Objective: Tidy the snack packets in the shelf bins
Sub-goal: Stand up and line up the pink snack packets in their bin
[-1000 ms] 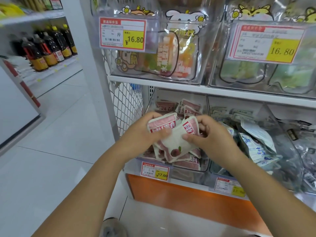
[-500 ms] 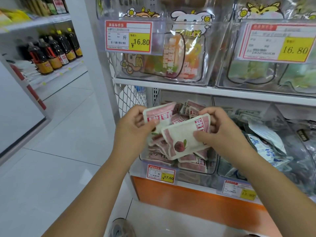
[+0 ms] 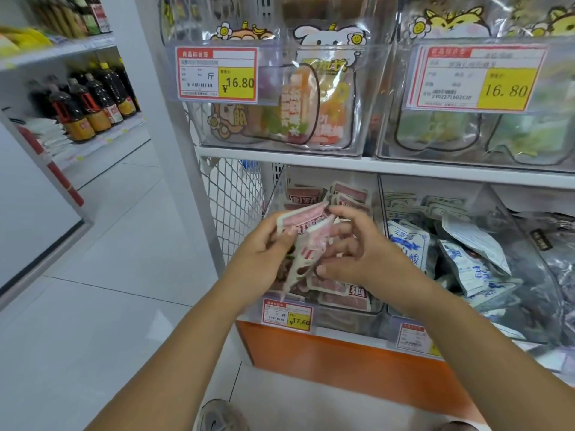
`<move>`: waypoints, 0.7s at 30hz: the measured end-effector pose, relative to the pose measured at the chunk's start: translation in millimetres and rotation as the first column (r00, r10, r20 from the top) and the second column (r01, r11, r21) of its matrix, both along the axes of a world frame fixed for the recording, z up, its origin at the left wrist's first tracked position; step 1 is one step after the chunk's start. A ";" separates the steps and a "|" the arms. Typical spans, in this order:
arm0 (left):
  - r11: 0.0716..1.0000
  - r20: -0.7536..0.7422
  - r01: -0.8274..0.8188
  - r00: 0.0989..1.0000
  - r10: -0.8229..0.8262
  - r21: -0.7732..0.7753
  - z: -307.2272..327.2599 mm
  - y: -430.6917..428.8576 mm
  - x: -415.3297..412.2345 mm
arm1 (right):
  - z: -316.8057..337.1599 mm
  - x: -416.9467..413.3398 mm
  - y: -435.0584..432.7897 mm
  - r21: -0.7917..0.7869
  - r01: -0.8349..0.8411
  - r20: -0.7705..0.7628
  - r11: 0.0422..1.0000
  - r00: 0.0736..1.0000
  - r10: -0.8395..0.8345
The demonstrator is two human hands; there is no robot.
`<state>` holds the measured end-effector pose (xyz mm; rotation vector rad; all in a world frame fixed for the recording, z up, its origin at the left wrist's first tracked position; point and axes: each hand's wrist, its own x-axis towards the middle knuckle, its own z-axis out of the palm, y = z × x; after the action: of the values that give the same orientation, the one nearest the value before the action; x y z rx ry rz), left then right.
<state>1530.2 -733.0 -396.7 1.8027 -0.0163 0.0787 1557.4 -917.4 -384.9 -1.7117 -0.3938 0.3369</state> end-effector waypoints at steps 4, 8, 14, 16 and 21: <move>0.996 -0.195 -0.053 0.980 0.038 -0.075 -9.9 -1.9 -2.6 | -6.8 -1.0 12.0 -0.083 0.148 0.191 0.985 0.973 -0.130; 0.970 -0.294 -0.047 0.955 -0.026 -0.237 -7.8 1.3 -0.8 | -13.0 2.5 18.3 -0.101 0.204 0.180 0.974 0.966 -0.184; 0.998 -0.083 0.025 0.996 -0.030 -0.057 0.6 5.0 4.0 | 4.3 6.7 11.3 -0.006 0.120 0.184 0.993 0.976 -0.117; 0.997 -0.054 0.070 0.996 -0.072 -0.033 4.6 1.2 4.3 | 15.0 5.1 5.6 -0.055 0.043 0.204 0.998 0.979 -0.031; 0.980 0.013 0.167 0.985 -0.170 0.105 9.0 -15.6 2.8 | 33.0 2.8 -15.8 -0.380 0.126 0.407 0.916 0.913 0.044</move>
<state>1533.0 -748.6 -387.8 1.8967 -0.1914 -0.0244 1560.1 -933.2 -351.9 -2.1995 -0.6248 0.0169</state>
